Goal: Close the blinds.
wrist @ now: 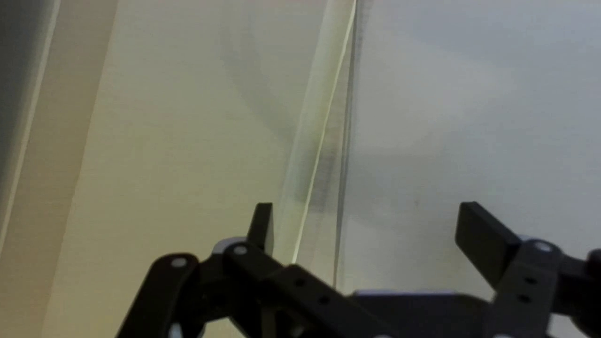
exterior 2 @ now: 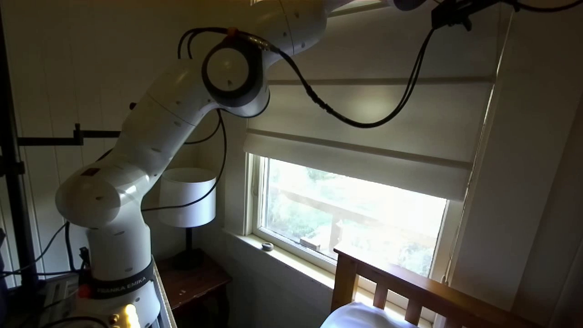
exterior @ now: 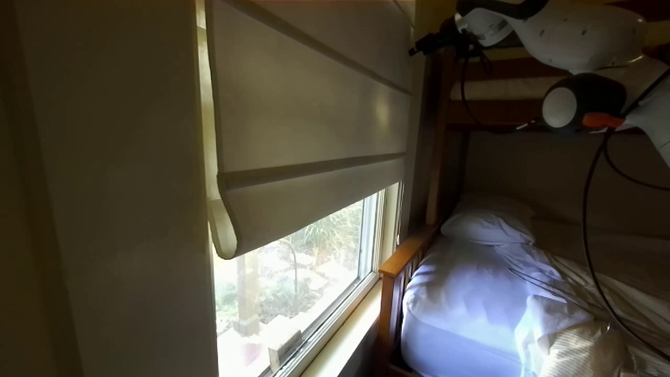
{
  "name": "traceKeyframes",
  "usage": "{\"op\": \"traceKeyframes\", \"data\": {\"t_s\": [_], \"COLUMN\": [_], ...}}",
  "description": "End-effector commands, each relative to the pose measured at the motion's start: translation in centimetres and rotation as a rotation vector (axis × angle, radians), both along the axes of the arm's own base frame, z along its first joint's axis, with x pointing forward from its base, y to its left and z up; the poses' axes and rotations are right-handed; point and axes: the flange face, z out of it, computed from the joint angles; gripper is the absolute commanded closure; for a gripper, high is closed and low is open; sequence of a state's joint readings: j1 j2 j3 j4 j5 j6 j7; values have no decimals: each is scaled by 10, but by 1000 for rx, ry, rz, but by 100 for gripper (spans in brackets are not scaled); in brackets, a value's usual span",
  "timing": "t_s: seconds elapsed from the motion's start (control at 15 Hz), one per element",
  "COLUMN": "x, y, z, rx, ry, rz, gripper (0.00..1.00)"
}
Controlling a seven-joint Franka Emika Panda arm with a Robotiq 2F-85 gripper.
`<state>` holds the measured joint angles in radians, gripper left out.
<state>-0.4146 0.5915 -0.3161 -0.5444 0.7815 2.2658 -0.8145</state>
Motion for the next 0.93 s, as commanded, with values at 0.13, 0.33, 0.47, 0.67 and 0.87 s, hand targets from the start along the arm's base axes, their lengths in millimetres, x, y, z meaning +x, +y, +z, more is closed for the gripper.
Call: {"op": "traceKeyframes", "data": {"t_s": [0.13, 0.33, 0.47, 0.67, 0.87], "x": [6, 16, 23, 29, 29], "y": [-2, 7, 14, 22, 27], "z": [-4, -8, -11, -12, -9], "rx": [0, 12, 4, 0, -2], "ry": [-29, -66, -74, -82, -78], "rz": [-52, -66, -63, -60, -68], "gripper": [0, 0, 26, 41, 62]}}
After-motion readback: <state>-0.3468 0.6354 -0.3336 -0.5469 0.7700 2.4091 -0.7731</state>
